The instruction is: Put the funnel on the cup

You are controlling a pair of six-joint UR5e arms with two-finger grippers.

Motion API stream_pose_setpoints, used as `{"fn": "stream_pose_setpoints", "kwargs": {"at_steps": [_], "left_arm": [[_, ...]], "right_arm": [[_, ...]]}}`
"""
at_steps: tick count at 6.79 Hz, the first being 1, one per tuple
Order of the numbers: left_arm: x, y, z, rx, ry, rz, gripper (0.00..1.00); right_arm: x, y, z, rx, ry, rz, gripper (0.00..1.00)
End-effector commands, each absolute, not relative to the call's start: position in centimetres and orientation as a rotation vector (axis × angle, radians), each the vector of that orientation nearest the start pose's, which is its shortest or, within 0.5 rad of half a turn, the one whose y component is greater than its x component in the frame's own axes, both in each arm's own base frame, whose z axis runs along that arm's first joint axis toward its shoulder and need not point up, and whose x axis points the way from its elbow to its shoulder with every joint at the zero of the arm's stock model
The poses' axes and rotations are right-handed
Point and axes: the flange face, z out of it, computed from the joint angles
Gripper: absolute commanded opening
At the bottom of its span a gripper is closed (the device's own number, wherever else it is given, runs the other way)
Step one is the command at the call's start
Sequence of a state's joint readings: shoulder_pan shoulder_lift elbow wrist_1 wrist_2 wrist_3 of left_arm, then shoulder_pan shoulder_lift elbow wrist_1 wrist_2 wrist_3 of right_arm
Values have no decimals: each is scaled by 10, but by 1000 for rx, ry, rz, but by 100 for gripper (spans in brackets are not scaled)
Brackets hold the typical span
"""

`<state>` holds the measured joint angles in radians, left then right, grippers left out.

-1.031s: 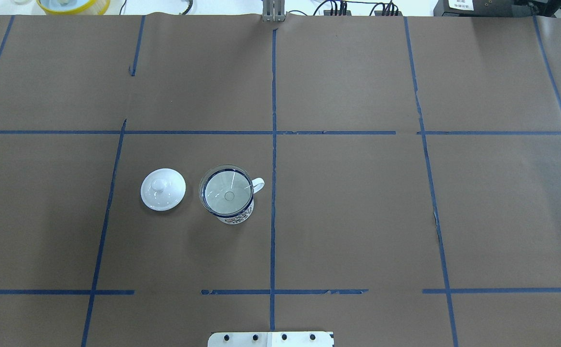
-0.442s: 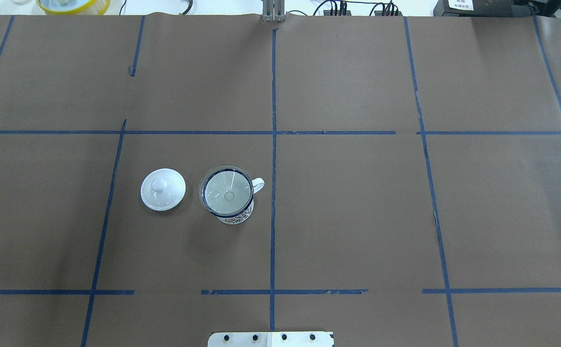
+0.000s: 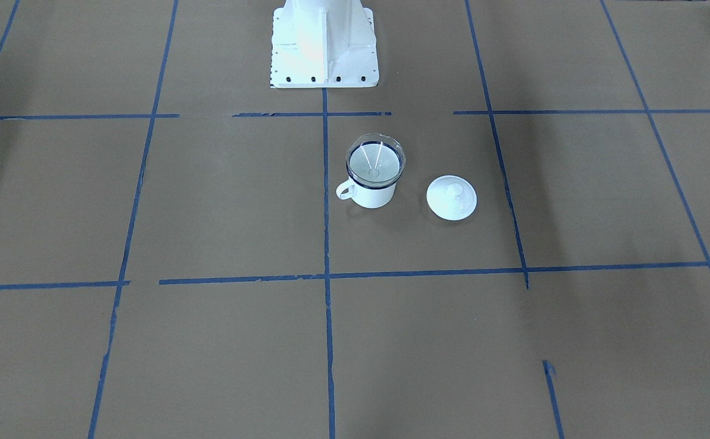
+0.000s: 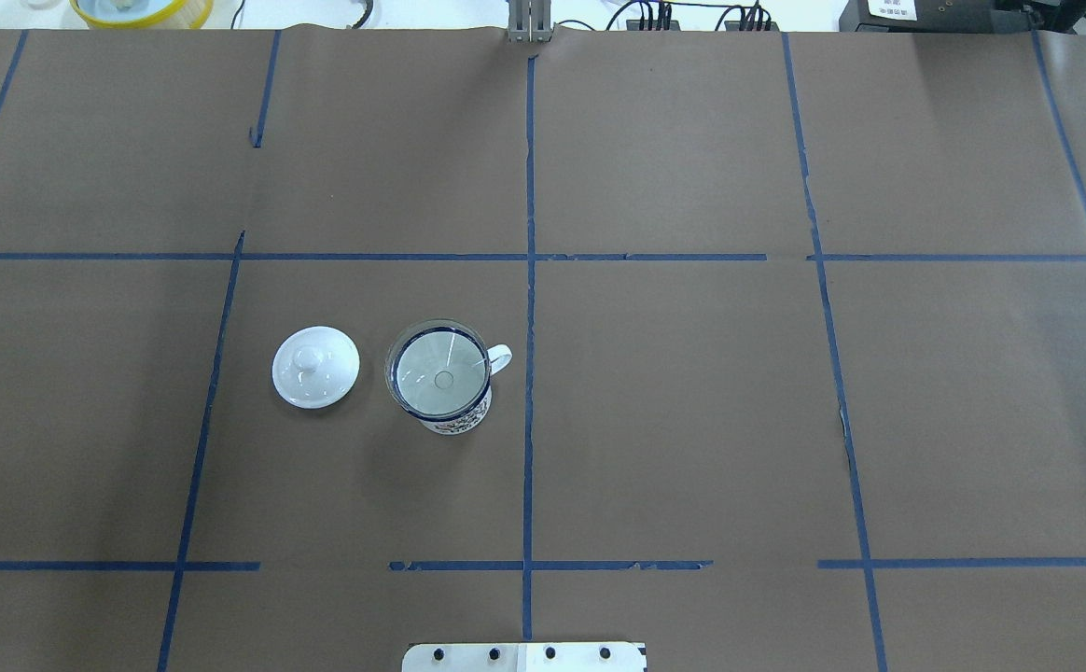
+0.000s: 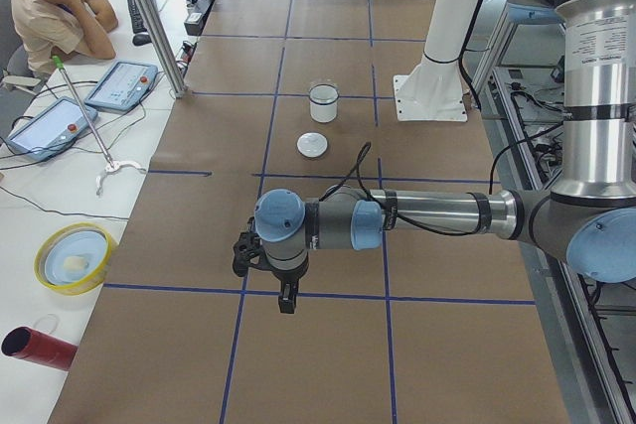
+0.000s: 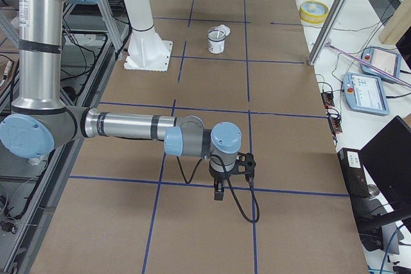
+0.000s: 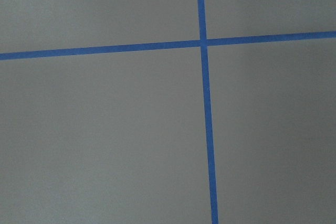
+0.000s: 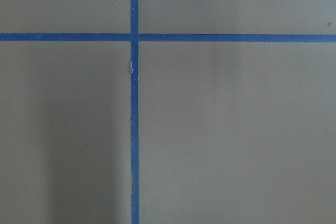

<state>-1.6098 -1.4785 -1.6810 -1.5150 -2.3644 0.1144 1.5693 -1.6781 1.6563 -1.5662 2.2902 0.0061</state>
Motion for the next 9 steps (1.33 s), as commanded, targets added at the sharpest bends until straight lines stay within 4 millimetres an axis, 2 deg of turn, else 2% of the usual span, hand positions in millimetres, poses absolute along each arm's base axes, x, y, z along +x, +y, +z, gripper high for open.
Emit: {"fn": "stream_pose_setpoints", "kwargs": {"at_steps": [1,9], "left_arm": [[-80,-453,647,43,791,65,100],[-79,-451,645,44,795,64,100]], "right_arm": [[67,-445,670,-19,-719,10,100],[67,-445,670,-19,-719,10,100]]}}
